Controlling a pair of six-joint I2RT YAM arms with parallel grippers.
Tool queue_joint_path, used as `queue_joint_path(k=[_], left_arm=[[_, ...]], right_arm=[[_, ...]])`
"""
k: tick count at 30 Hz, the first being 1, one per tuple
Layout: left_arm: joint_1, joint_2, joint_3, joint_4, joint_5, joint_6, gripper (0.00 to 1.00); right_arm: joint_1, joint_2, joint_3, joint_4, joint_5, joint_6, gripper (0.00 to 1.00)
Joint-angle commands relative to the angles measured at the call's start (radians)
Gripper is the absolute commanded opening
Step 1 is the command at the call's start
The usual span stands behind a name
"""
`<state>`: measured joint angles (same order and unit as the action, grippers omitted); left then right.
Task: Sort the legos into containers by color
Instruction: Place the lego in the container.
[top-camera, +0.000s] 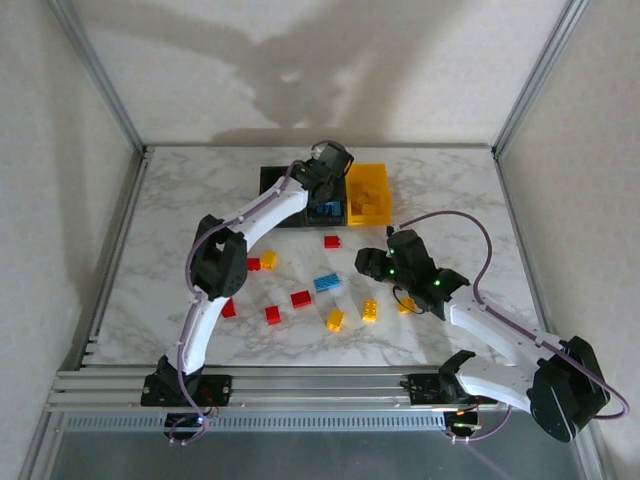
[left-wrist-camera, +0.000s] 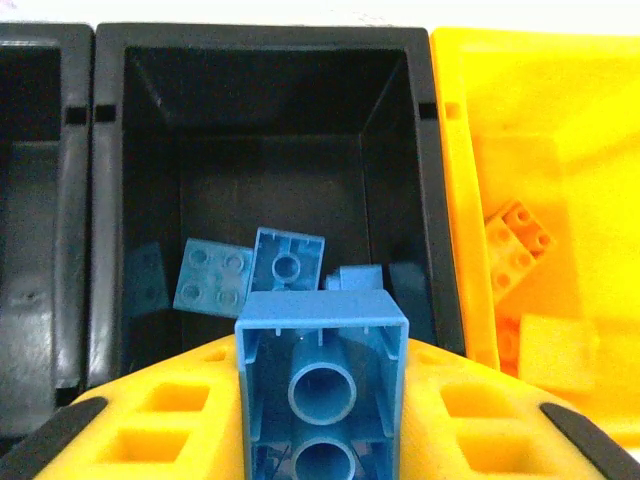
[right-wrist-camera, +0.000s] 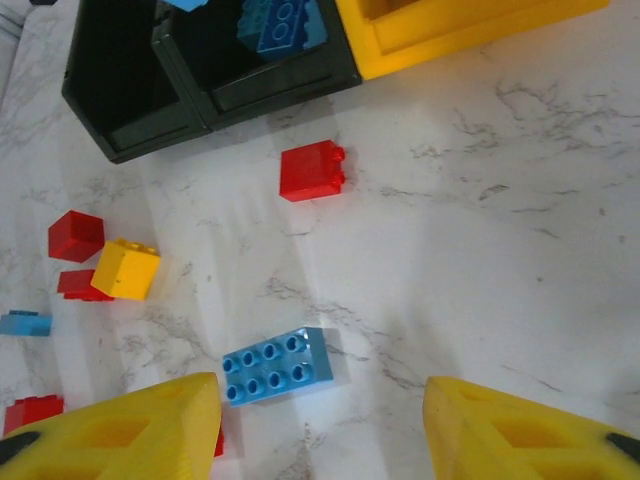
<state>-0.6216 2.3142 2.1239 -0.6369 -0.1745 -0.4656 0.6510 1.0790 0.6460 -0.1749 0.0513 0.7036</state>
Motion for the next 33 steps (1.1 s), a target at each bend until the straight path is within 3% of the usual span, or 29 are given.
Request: queue_joint_path(k=[1,14,19,26,33], left_arm=[[0.014,0.071,0.111,-0.077,-0.043,0.033,0.2],[0.044,0.192,0.206,-0.075,-0.032,0.038,0.28],[0.046,0.19,0.23,-0.078,-0.018,0.036,0.51],[0.041,0.087,0.174,-0.066,0.021,0.038,0.55],[0.018,-0.135,-0.092,0.003,0.085,0.052,0.59]], right_arm=[[-0.011,-0.021,-0.018,-0.01,0.024,0.02,0.56],[-0.017,-0.017,-0.017,-0.015,0.039,0.016,0.56],[-0.019,0.004,-0.01,-0.009,0.035,0.013,0.56],[-0.019,0.035,0.013,0.0,0.027,0.009,0.56],[-0.02,0.048,0.051,-0.012,0.024,-0.004,0.57]])
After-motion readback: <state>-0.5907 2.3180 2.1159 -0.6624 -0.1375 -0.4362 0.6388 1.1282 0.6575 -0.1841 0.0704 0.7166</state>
